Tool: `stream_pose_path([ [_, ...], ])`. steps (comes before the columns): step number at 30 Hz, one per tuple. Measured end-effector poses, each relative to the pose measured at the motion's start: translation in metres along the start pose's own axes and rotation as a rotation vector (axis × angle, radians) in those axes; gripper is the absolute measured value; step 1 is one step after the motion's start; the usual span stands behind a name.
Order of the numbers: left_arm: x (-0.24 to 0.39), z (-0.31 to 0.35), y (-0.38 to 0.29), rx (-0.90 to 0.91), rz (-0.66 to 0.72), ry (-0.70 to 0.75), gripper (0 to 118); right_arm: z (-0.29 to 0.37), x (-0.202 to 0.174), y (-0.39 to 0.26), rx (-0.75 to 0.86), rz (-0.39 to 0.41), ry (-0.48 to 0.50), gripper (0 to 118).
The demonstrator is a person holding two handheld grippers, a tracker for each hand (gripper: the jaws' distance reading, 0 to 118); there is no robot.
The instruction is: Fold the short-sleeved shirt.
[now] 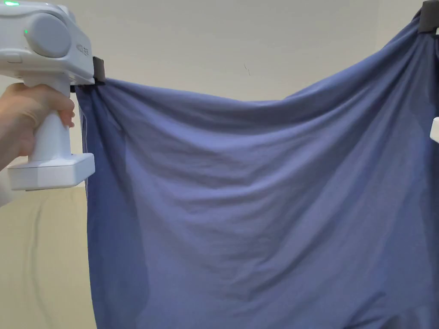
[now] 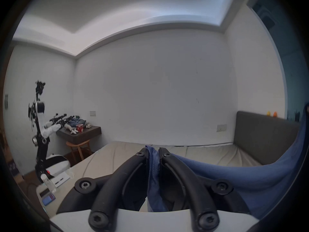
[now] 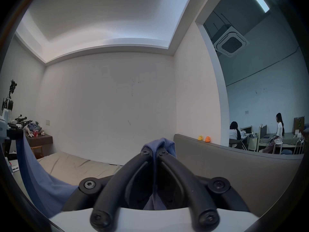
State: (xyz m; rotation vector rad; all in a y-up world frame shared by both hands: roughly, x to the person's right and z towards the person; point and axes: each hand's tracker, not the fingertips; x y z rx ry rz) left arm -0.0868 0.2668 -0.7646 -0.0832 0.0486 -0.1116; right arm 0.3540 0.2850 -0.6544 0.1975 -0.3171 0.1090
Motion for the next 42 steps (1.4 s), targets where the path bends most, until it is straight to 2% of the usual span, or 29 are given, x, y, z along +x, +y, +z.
stream_pose_path([
  [4,0.012,-0.045,0.02,0.007,0.076,-0.032,7,-0.057,-0.014,-0.006,0.02,0.012,-0.033,3],
  [8,0.039,-0.096,0.027,0.055,-0.074,0.053,7,-0.115,-0.024,-0.012,0.031,0.014,-0.029,3],
  [9,0.043,-0.108,0.027,0.065,-0.06,0.052,7,-0.121,-0.03,-0.013,0.066,0.034,-0.028,3],
  [13,0.039,-0.15,0.028,0.055,0.108,-0.017,7,-0.15,-0.039,-0.026,0.089,0.008,-0.014,3],
  [14,0.038,-0.155,0.024,0.049,0.109,-0.069,7,-0.154,-0.04,-0.033,0.088,0.004,-0.009,3],
  [18,0.044,-0.163,-0.004,0.047,-0.045,-0.02,7,-0.152,-0.044,-0.062,0.059,0.025,0.003,3],
  [20,0.042,-0.161,-0.021,-0.016,-0.011,-0.064,7,-0.145,-0.039,-0.08,-0.009,-0.045,0.043,3],
  [22,0.038,-0.149,-0.04,-0.077,0.032,-0.12,7,-0.126,-0.036,-0.096,-0.04,-0.1,0.057,3],
  [24,0.033,-0.133,-0.061,-0.069,0.023,-0.145,7,-0.1,-0.034,-0.112,-0.07,-0.1,0.059,3],
  [25,0.032,-0.12,-0.074,-0.065,0.024,-0.15,7,-0.082,-0.036,-0.117,-0.076,-0.069,0.063,3],
  [27,0.025,-0.092,-0.1,-0.078,0.015,-0.264,7,-0.04,-0.031,-0.131,-0.059,-0.062,0.082,3],
  [28,0.021,-0.074,-0.113,-0.101,0.036,-0.275,7,-0.019,-0.027,-0.143,-0.116,-0.136,0.108,3],
  [29,0.016,-0.062,-0.123,-0.127,0.05,-0.285,7,0.002,-0.026,-0.15,-0.124,-0.161,0.111,3],
  [30,0.011,-0.046,-0.137,-0.149,0.084,-0.28,7,0.025,-0.022,-0.156,-0.111,-0.138,0.137,3],
  [31,0.004,-0.029,-0.152,-0.174,0.123,-0.28,7,0.052,-0.02,-0.174,-0.215,-0.256,0.089,3],
  [32,-0.002,-0.01,-0.165,-0.177,0.183,-0.299,7,0.076,-0.017,-0.173,-0.117,-0.126,0.099,3],
  [33,-0.009,0.009,-0.18,-0.172,0.225,-0.326,7,0.098,-0.02,-0.186,-0.158,-0.164,0.085,3],
  [34,-0.012,0.026,-0.193,-0.176,0.235,-0.329,7,0.123,-0.02,-0.196,-0.236,-0.163,0.04,3],
  [35,-0.013,0.045,-0.206,-0.177,0.217,-0.317,7,0.145,-0.022,-0.197,-0.16,-0.047,0.077,3],
  [36,-0.013,0.068,-0.221,-0.171,0.209,-0.315,7,0.167,-0.022,-0.213,-0.248,-0.121,0.049,3],
  [37,-0.013,0.087,-0.234,-0.168,0.188,-0.315,7,0.187,-0.023,-0.221,-0.252,-0.071,0.084,3],
  [38,-0.015,0.103,-0.246,-0.188,0.178,-0.319,7,0.204,-0.024,-0.231,-0.317,-0.091,0.076,3],
  [40,-0.017,0.132,-0.274,-0.277,0.171,-0.323,7,0.24,-0.024,-0.246,-0.356,-0.043,0.098,3],
  [41,-0.018,0.142,-0.288,-0.305,0.171,-0.331,7,0.254,-0.022,-0.26,-0.451,-0.107,0.066,3],
  [42,-0.019,0.151,-0.303,-0.334,0.178,-0.341,7,0.27,-0.022,-0.269,-0.461,-0.081,0.073,3],
])
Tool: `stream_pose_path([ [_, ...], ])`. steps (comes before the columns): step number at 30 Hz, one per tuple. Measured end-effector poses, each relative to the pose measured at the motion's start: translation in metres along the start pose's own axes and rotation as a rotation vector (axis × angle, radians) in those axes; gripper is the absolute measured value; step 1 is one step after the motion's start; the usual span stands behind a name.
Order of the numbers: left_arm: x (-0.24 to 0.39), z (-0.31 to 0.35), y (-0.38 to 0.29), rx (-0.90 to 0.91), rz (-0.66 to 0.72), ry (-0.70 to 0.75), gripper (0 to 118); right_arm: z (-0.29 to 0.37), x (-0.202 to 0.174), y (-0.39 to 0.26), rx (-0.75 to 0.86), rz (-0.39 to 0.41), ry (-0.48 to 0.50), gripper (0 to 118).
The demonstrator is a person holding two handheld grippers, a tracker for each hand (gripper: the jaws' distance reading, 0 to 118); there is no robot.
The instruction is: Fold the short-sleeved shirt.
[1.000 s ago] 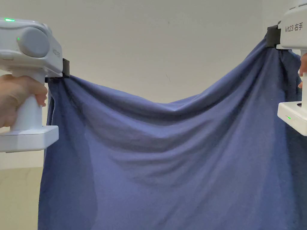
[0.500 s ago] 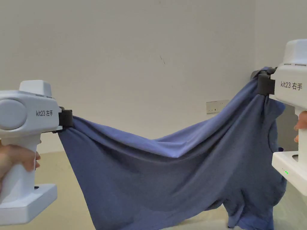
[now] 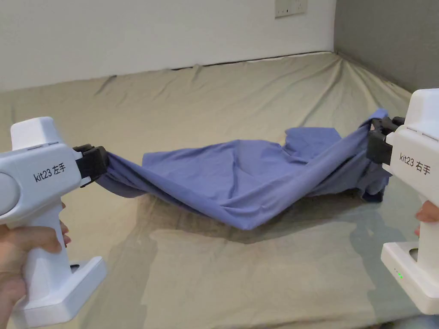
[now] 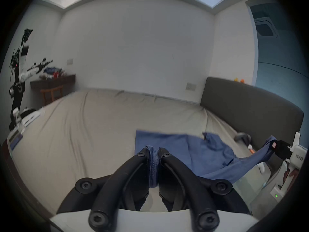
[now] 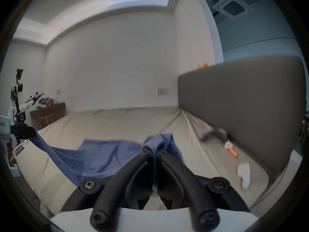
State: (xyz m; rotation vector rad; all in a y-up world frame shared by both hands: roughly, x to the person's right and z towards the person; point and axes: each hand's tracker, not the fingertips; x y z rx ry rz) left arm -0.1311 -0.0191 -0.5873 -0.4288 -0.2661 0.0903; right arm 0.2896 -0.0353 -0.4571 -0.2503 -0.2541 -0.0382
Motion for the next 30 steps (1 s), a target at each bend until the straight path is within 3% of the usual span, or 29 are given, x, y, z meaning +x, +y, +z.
stream_pose_path([
  [1,-0.002,0.004,-0.016,-0.039,0.016,0.014,7,0.006,0.0,-0.01,0.02,0.042,0.011,3],
  [2,-0.002,0.006,-0.034,-0.075,0.01,-0.002,7,0.011,0.003,-0.03,-0.129,-0.022,-0.01,3],
  [6,0.0,0.009,-0.089,-0.275,-0.026,0.022,7,0.016,0.008,-0.069,-0.298,0.043,-0.039,3],
  [10,-0.004,-0.001,-0.119,-0.377,-0.01,0.033,8,0.015,0.014,-0.094,-0.374,0.04,-0.035,3],
  [12,-0.009,-0.002,-0.122,-0.406,0.022,0.04,15,0.015,0.02,-0.097,-0.386,0.032,-0.033,9],
  [13,-0.01,-0.002,-0.122,-0.419,0.027,0.021,28,0.014,0.021,-0.097,-0.384,0.014,-0.032,28],
  [14,-0.013,-0.003,-0.122,-0.459,0.031,0.01,61,0.014,0.023,-0.095,-0.391,-0.015,-0.023,75],
  [15,-0.016,-0.003,-0.12,-0.491,0.033,0.009,88,0.016,0.027,-0.093,-0.391,-0.014,-0.025,104],
  [16,-0.018,-0.002,-0.118,-0.479,0.034,0.015,109,0.016,0.028,-0.091,-0.394,-0.012,-0.024,115],
  [17,-0.019,0.001,-0.115,-0.467,0.04,0.024,116,0.019,0.028,-0.087,-0.387,-0.005,-0.026,113],
  [21,-0.016,0.024,-0.079,-0.325,0.105,0.044,115,0.032,0.027,-0.05,-0.239,-0.009,-0.037,112],
  [24,-0.002,0.038,-0.048,-0.234,0.083,0.011,115,0.037,0.014,-0.02,-0.126,0.037,-0.035,112],
  [26,0.007,0.045,-0.033,-0.19,0.101,0.02,105,0.042,0.004,-0.007,-0.035,0.058,-0.019,105],
  [27,0.01,0.048,-0.028,-0.158,0.116,0.014,91,0.045,0.0,-0.001,0.006,0.066,0.019,96],
  [28,0.013,0.049,-0.025,-0.135,0.136,0.005,70,0.047,-0.002,0.003,0.045,0.056,0.064,75],
  [29,0.014,0.047,-0.023,-0.138,0.155,-0.003,28,0.048,-0.004,0.008,0.088,0.048,0.093,24],
  [30,0.013,0.043,-0.022,-0.148,0.171,0.0,6,0.043,-0.007,0.01,0.095,-0.001,0.139,0],
])
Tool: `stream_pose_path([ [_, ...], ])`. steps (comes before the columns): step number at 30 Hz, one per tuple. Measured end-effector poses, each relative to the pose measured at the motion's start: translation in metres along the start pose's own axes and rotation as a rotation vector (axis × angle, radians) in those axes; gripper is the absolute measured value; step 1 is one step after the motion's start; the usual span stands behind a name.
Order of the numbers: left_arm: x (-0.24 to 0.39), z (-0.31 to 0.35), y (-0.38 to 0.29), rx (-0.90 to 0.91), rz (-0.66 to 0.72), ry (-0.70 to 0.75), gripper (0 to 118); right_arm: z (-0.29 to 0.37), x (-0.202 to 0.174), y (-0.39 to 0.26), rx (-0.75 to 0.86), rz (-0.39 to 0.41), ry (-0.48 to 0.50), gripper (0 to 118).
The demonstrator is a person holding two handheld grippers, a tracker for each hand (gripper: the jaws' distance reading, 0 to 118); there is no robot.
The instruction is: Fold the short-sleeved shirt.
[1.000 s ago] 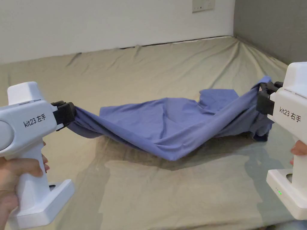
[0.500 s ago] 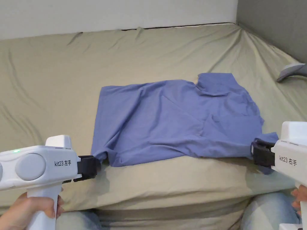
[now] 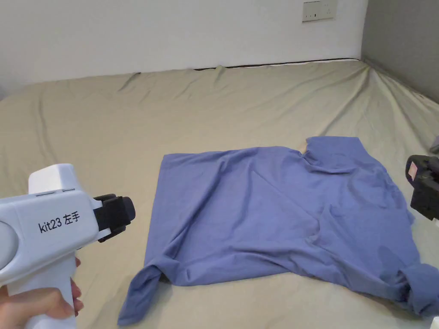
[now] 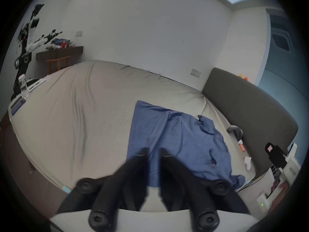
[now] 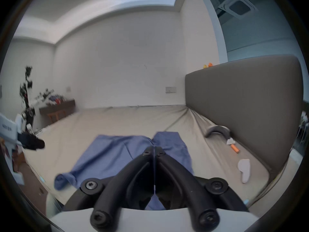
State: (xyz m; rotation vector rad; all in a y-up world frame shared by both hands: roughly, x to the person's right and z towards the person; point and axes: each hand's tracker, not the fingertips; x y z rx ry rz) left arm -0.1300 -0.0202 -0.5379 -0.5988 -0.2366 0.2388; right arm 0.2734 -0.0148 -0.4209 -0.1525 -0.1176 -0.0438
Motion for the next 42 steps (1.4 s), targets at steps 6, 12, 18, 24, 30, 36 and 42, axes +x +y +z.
stream_pose_path([
  [6,0.006,-0.014,-0.007,-0.029,-0.025,-0.028,6,-0.02,-0.008,0.01,-0.049,-0.008,0.005,0],
  [12,-0.002,-0.066,0.021,-0.095,-0.01,-0.022,6,-0.049,0.004,0.011,-0.073,-0.094,0.041,0],
  [18,0.007,-0.126,0.056,-0.133,-0.118,0.05,6,-0.083,0.014,-0.002,-0.132,-0.073,0.008,0],
  [24,-0.002,-0.136,0.032,-0.224,-0.141,0.03,6,-0.096,0.019,-0.012,-0.196,-0.056,-0.019,0],
  [30,-0.01,-0.133,0.019,-0.245,-0.197,0.121,6,-0.095,0.016,-0.021,-0.22,-0.053,-0.01,0],
  [36,-0.023,-0.095,-0.028,-0.318,-0.201,0.057,17,-0.078,0.029,-0.038,-0.308,-0.037,-0.046,0],
  [42,-0.027,-0.101,-0.079,-0.459,-0.296,0.139,117,-0.078,0.033,-0.048,-0.346,-0.061,-0.053,0],
])
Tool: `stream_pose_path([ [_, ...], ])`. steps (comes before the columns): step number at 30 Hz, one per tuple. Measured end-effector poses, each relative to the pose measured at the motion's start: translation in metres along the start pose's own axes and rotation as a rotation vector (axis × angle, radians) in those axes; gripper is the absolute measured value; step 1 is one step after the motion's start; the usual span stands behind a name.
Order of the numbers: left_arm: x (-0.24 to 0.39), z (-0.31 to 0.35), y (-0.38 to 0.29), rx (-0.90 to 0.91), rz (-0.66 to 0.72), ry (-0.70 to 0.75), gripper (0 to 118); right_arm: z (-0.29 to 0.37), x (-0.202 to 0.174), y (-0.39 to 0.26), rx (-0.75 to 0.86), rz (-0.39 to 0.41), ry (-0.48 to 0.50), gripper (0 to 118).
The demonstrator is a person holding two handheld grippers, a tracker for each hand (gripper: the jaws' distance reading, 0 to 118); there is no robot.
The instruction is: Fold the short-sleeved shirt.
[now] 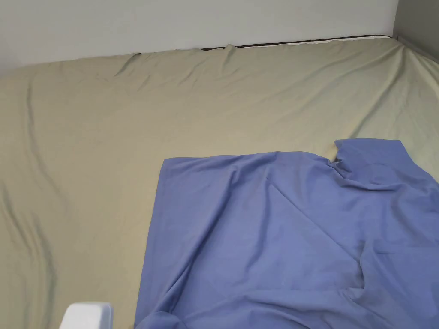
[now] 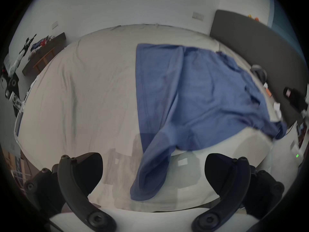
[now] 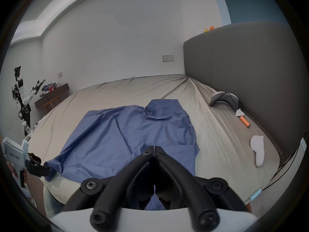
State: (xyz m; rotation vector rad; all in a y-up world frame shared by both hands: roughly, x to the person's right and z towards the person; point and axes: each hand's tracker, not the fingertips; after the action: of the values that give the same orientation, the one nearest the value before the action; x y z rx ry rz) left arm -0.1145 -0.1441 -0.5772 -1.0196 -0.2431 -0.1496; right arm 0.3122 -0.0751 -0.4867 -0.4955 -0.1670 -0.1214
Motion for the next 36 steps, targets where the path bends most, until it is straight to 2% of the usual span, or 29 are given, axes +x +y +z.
stream_pose_path([
  [2,0.005,-0.01,0.0,-0.01,-0.026,0.01,115,0.001,-0.003,0.0,0.001,0.01,0.013,0],
  [3,0.007,-0.018,0.0,-0.02,-0.033,0.012,110,0.0,-0.005,0.0,0.002,0.015,0.015,0],
  [4,0.009,-0.025,0.001,-0.051,-0.04,0.034,94,0.0,-0.006,0.0,0.002,0.023,0.017,0],
  [5,0.01,-0.029,0.002,-0.058,-0.029,0.036,58,0.001,-0.007,0.0,-0.002,0.032,0.019,0],
  [6,0.01,-0.032,0.005,-0.062,-0.012,0.033,43,0.003,-0.006,0.0,-0.004,0.042,0.016,0],
  [8,0.006,-0.032,0.006,-0.041,0.082,-0.07,30,0.005,-0.005,-0.003,-0.011,0.054,-0.002,0],
  [12,0.0,-0.041,0.001,-0.029,0.08,-0.058,28,0.01,0.006,-0.011,-0.03,0.046,-0.042,2],
  [13,-0.003,-0.039,-0.002,-0.01,0.099,-0.071,28,0.012,0.01,-0.014,-0.041,0.04,-0.049,15],
  [14,-0.005,-0.036,-0.003,0.003,0.107,-0.084,28,0.013,0.012,-0.018,-0.054,0.037,-0.06,52],
  [15,-0.009,-0.036,-0.005,0.011,0.128,-0.103,28,0.014,0.018,-0.024,-0.086,0.034,-0.073,83],
  [16,-0.013,-0.038,-0.007,0.017,0.152,-0.121,28,0.016,0.021,-0.03,-0.102,0.034,-0.082,104],
  [17,-0.015,-0.038,-0.008,0.021,0.16,-0.128,27,0.02,0.023,-0.036,-0.101,0.041,-0.089,108],
  [23,-0.011,-0.037,-0.003,0.007,0.137,-0.112,27,0.031,0.028,-0.075,-0.231,0.103,-0.131,105],
  [25,-0.01,-0.035,-0.008,0.034,0.101,-0.104,26,0.026,0.027,-0.086,-0.241,0.101,-0.13,100],
  [26,-0.01,-0.034,-0.009,0.034,0.106,-0.104,26,0.023,0.026,-0.09,-0.254,0.098,-0.126,95],
  [28,-0.013,-0.032,-0.004,0.008,0.144,-0.115,25,0.019,0.023,-0.094,-0.272,0.1,-0.105,91],
  [29,-0.015,-0.03,-0.001,-0.012,0.174,-0.132,22,0.017,0.022,-0.096,-0.27,0.101,-0.097,85],
  [30,-0.017,-0.028,0.001,-0.016,0.213,-0.15,20,0.015,0.022,-0.097,-0.265,0.097,-0.089,74],
  [31,-0.019,-0.028,0.001,-0.008,0.233,-0.166,18,0.013,0.022,-0.097,-0.258,0.086,-0.083,48],
  [32,-0.022,-0.027,-0.001,-0.002,0.243,-0.177,16,0.012,0.023,-0.098,-0.247,0.069,-0.076,6],
  [36,-0.031,-0.017,-0.006,0.033,0.318,-0.253,9,0.015,0.025,-0.097,-0.236,0.009,-0.056,4],
])
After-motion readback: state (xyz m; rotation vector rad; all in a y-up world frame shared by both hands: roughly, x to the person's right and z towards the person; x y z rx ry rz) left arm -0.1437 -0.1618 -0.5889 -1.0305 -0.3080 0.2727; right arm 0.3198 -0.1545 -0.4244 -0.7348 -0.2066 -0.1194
